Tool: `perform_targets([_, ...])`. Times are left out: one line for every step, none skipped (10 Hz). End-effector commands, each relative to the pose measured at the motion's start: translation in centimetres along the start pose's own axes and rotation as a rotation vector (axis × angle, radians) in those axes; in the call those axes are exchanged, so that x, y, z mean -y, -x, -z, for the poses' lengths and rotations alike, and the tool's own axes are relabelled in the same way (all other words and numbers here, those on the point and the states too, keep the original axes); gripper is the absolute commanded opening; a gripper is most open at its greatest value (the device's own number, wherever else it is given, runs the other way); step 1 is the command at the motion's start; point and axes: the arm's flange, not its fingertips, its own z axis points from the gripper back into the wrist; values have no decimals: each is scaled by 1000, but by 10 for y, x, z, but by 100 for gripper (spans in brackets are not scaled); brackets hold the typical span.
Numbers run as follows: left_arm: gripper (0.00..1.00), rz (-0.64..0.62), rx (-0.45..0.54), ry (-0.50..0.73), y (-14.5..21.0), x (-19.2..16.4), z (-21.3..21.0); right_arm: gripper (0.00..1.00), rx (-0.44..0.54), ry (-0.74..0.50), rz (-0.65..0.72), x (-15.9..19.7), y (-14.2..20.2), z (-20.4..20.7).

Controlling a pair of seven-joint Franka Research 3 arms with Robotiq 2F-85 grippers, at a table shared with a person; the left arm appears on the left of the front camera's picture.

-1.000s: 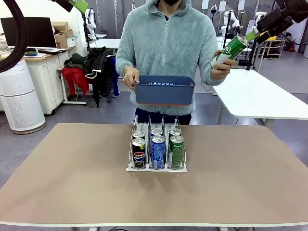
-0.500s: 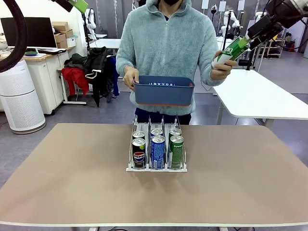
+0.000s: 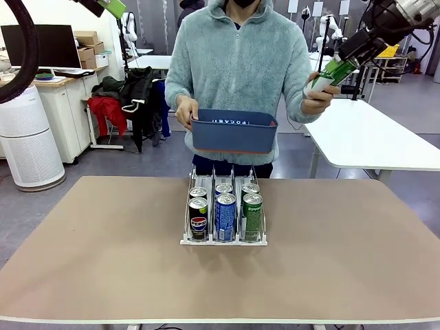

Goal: Fill the beverage cans into the dispenser.
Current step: Pick up the Sprite handed by the human.

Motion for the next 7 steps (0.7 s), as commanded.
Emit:
perform_targets([100,-1,0,1,1,0,0,100,13,-23,-2,2,-3,-2])
perform_targets([100,-1,0,1,1,0,0,100,-6,-28,5,1,-4,-7])
perform_targets([100,-1,0,1,1,0,0,100,-1,-1,1,0,-1,2])
perform_targets([100,-1,0,1,1,0,0,100,-1,-1,1,0,-1,2])
perform_targets([100,-1,0,1,1,0,0,100,-1,-1,1,0,-1,2])
perform_targets([100,-1,0,1,1,0,0,41,-3,2,-1,0,-2,0])
perform_targets([100,-1,0,1,1,0,0,40,13,34,2,-5,-2,0])
